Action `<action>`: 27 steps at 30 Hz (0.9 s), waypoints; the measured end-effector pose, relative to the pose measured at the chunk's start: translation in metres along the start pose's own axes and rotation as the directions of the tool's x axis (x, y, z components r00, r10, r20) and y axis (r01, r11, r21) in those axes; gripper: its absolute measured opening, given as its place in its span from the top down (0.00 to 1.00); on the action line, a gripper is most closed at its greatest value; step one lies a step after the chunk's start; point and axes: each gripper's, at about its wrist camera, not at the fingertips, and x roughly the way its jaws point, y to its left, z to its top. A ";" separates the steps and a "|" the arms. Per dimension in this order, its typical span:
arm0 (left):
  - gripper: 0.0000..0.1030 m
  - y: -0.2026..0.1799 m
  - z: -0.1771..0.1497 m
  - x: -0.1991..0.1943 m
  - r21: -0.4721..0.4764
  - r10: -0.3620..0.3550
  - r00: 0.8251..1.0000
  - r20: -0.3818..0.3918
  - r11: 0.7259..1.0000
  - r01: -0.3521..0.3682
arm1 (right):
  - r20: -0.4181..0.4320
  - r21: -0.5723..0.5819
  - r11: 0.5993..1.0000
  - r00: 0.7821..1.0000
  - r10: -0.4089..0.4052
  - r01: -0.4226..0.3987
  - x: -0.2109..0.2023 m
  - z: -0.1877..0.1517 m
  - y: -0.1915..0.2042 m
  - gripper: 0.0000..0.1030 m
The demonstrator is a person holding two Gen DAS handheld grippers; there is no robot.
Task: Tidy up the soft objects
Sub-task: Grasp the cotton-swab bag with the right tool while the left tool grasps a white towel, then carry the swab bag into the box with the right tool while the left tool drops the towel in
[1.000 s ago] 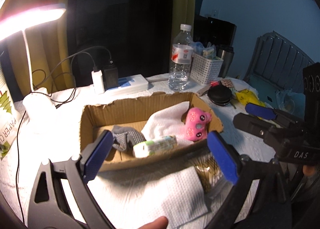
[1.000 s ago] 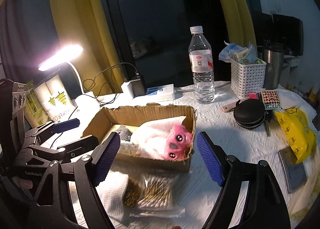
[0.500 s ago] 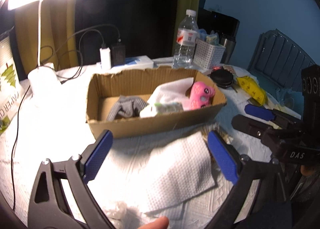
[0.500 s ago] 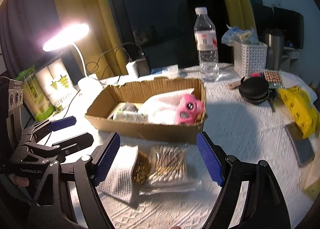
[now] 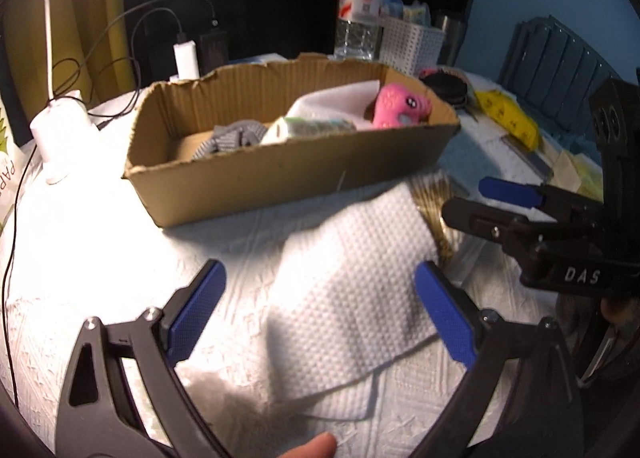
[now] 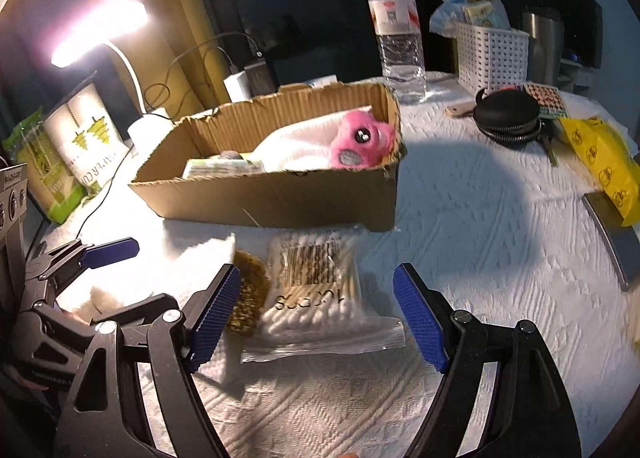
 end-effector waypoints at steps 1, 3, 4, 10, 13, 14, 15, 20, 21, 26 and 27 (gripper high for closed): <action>0.07 -0.001 -0.001 0.003 0.005 0.003 1.000 -0.010 1.000 -0.003 | -0.006 0.001 1.000 1.000 -0.003 0.003 0.002 0.000 -0.001 0.21; 0.07 -0.002 -0.004 0.008 0.016 0.009 1.000 -0.030 1.000 -0.008 | -0.024 0.001 1.000 1.000 -0.007 0.007 0.008 -0.002 -0.002 0.21; 0.07 -0.002 -0.006 0.009 0.020 0.011 0.999 -0.039 1.000 -0.010 | -0.037 0.001 1.000 0.999 -0.008 0.008 0.012 -0.003 -0.003 0.21; 0.31 -0.005 -0.015 0.017 0.058 0.006 0.997 -0.082 0.998 -0.002 | -0.056 0.003 1.000 0.998 -0.007 0.007 0.017 -0.006 -0.003 0.29; 0.50 -0.009 -0.015 0.013 0.075 -0.019 0.997 -0.080 0.997 0.025 | -0.062 0.000 1.000 0.998 -0.005 0.005 0.017 -0.007 -0.003 0.35; 0.59 -0.011 -0.015 0.011 0.083 -0.027 0.997 -0.075 0.996 0.033 | -0.062 -0.004 1.000 0.998 -0.002 0.002 0.016 -0.007 -0.002 0.36; 0.66 -0.012 -0.016 0.009 0.090 -0.038 0.997 -0.073 0.995 0.045 | -0.060 -0.006 1.000 0.998 0.000 0.000 0.015 -0.007 -0.001 0.39; 0.80 -0.015 -0.018 -0.003 0.105 -0.064 0.997 -0.045 0.992 0.069 | -0.049 -0.019 1.000 0.999 -0.001 0.000 0.010 -0.010 0.001 0.53; 0.83 -0.015 -0.018 -0.005 0.100 -0.067 0.997 -0.039 0.993 0.070 | -0.048 -0.020 1.000 0.999 -0.003 0.002 0.009 -0.010 0.001 0.54; 0.84 -0.011 -0.015 -0.019 0.084 -0.081 0.997 -0.004 0.993 0.081 | -0.026 -0.018 1.000 1.000 -0.014 0.014 -0.002 -0.012 0.002 0.55; 0.84 -0.010 -0.014 -0.022 0.082 -0.085 0.996 0.005 0.993 0.084 | -0.018 -0.016 1.000 1.000 -0.016 0.016 -0.005 -0.011 0.001 0.55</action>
